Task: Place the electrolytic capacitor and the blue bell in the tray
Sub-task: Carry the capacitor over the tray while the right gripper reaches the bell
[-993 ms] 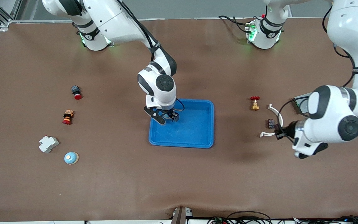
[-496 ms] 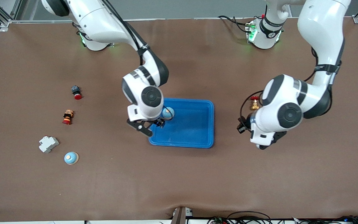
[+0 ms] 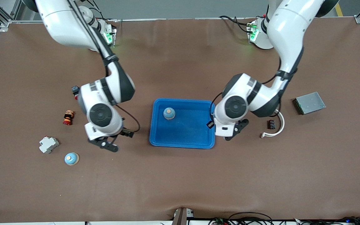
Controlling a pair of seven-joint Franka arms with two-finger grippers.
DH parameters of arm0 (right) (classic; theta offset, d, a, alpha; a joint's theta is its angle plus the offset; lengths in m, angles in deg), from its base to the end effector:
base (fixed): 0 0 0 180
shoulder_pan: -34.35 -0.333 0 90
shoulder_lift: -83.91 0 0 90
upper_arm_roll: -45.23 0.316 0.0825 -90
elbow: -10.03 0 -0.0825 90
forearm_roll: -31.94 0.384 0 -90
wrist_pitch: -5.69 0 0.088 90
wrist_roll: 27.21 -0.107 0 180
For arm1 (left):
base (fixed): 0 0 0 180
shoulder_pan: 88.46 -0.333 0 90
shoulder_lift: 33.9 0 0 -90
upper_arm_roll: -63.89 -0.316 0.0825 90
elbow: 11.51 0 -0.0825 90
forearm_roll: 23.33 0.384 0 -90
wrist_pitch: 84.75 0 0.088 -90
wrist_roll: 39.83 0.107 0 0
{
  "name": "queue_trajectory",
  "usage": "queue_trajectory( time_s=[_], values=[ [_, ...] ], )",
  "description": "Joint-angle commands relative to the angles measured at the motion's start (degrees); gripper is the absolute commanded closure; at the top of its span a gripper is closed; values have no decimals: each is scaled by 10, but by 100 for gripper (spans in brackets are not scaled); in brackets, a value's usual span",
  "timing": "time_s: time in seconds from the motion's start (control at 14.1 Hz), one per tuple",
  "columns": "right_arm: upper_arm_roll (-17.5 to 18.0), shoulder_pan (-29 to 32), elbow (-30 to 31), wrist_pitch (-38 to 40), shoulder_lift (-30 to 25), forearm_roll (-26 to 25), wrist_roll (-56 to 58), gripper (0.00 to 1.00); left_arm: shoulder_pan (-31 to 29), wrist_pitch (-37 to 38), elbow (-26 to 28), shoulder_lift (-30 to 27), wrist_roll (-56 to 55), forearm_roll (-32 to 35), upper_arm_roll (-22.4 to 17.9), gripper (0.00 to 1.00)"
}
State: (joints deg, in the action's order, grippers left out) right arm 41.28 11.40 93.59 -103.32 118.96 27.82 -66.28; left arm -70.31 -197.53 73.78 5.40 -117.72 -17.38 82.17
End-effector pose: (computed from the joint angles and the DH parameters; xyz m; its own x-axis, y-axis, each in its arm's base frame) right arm 0.6560 0.2287 0.3138 0.9478 -0.3121 -0.0652 -0.2959 -0.9372 0.1850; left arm 0.5815 -0.3773 0.2701 0.7331 0.6643 -0.1457 0.6489 -0.7474 -0.1427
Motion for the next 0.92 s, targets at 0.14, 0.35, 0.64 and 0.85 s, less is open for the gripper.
queue_trajectory(
  time_s=[0.14, 0.35, 0.64, 0.85],
  values=[
    [13, 67, 23, -26, -20, -11, 132, 0, 29, -19, -10, 30, -52, 22, -6, 100],
    [14, 108, 23, -56, -16, -5, 226, 0, 42, -32, -9, 38, -67, 30, -6, 100],
    [13, 148, 22, -123, -2, -10, 342, 0, 54, -47, -9, 49, -103, 31, -6, 100],
    [13, 181, 20, -201, 41, -6, 423, 0, 61, -52, -9, 60, -110, 32, -7, 100]
  ],
)
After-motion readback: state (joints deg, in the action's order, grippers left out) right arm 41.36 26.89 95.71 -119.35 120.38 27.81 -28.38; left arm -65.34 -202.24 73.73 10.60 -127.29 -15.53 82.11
